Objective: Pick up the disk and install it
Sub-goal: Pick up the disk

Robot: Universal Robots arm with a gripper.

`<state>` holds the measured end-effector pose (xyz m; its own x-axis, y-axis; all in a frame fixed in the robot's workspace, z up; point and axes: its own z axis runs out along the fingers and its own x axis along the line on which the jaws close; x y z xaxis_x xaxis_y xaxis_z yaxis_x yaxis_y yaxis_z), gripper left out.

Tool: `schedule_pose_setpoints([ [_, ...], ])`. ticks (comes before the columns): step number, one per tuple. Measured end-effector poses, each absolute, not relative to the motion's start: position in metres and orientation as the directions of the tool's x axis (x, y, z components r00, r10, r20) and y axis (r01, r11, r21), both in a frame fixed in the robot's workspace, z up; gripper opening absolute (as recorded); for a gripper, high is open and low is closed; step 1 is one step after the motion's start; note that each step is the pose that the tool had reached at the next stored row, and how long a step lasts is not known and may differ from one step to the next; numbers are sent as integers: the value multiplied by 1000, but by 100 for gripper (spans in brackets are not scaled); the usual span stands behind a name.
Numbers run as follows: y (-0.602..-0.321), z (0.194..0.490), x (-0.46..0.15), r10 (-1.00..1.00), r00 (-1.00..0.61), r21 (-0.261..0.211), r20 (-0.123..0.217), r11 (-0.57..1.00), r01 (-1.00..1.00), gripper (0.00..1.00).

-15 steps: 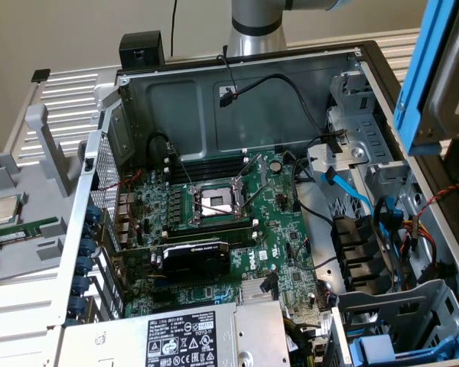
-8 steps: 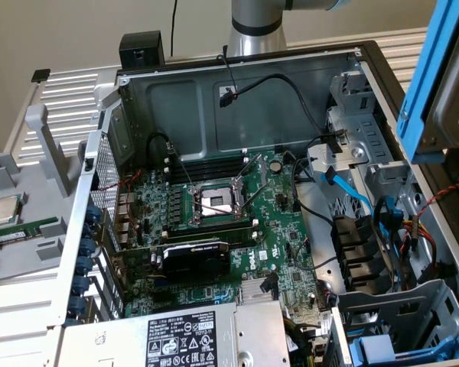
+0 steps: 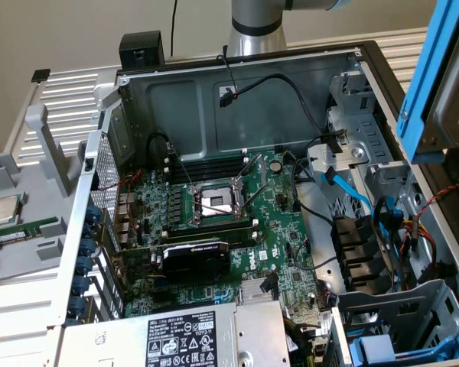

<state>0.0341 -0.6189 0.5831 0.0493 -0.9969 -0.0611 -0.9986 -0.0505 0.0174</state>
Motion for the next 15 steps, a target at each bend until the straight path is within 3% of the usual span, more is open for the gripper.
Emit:
schedule_pose_setpoints([
  [15, -619, 567, 31, -998, -8, 9, -61, 7, -1000, 37],
])
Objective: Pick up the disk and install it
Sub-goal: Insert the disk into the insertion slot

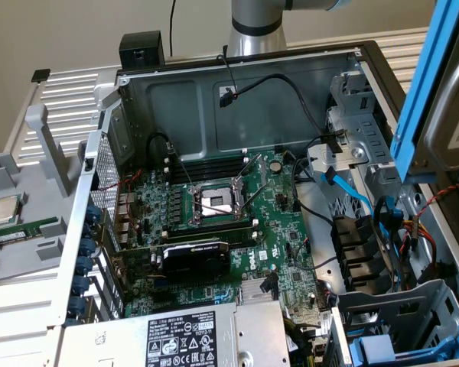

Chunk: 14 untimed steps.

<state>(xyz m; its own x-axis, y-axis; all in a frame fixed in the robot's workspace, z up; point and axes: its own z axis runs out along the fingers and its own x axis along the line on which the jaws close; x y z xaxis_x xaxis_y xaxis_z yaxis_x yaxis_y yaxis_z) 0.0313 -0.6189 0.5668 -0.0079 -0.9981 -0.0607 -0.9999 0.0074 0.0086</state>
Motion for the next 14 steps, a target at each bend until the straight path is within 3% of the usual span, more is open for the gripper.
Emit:
schedule_pose_setpoints([
  [14, -619, 544, 26, -993, -99, 7, -61, 99, -995, 37],
])
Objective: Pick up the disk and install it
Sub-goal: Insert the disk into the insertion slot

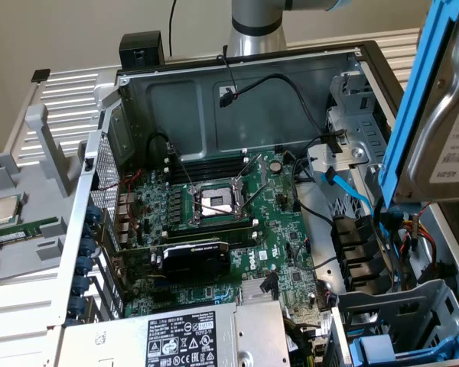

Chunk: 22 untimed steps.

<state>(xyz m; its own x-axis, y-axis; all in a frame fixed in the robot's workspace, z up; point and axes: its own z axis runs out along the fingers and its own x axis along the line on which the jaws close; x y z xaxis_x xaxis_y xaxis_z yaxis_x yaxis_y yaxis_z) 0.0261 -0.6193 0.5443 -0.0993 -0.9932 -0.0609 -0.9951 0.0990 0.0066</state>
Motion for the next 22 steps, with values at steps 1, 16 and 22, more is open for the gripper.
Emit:
schedule_pose_setpoints([
  [1, -619, 542, 26, -993, -105, 7, -61, 104, -995, 37],
  [16, -632, 517, 24, -992, -103, 7, -66, 102, -995, 37],
  [22, -633, 513, 23, -994, -92, 7, -66, 92, -996, 37],
])
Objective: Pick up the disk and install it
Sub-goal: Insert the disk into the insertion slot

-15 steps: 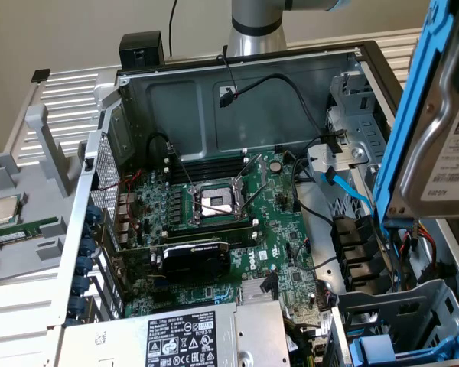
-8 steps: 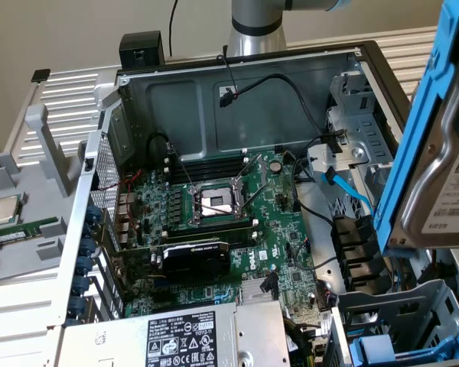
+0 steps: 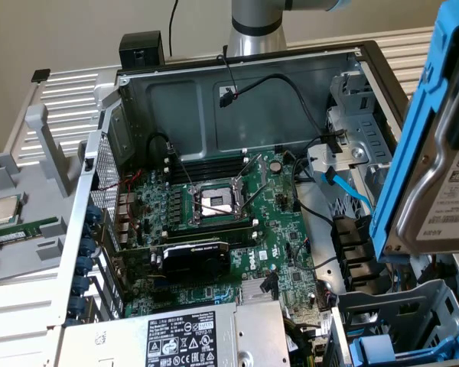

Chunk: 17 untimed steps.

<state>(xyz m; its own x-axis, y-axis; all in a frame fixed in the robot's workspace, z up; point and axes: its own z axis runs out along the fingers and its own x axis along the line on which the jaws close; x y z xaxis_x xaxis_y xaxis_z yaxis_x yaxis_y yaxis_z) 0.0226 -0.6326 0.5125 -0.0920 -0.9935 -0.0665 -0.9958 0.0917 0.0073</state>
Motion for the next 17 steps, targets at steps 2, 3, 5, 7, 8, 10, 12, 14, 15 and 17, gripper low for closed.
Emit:
schedule_pose_setpoints([
  [2, -633, 509, 22, -995, -70, 7, -66, 70, -998, 37],
  [3, -633, 507, 22, -996, -55, 7, -67, 55, -998, 37],
  [5, -633, 504, 22, -997, -31, 7, -66, 31, -999, 37],
  [7, -633, 500, 22, -997, -28, 7, -67, 28, -1000, 37],
  [8, -633, 498, 22, -997, -28, 7, -66, 27, -1000, 37],
  [10, -633, 495, 21, -997, -27, 7, -67, 27, -1000, 37],
  [12, -633, 491, 21, -997, -27, 7, -67, 27, -1000, 37],
  [14, -633, 487, 20, -997, -27, 7, -66, 27, -1000, 37],
  [15, -633, 485, 20, -997, -27, 7, -67, 27, -1000, 37],
  [17, -633, 482, 19, -997, -27, 7, -66, 27, -1000, 37],
])
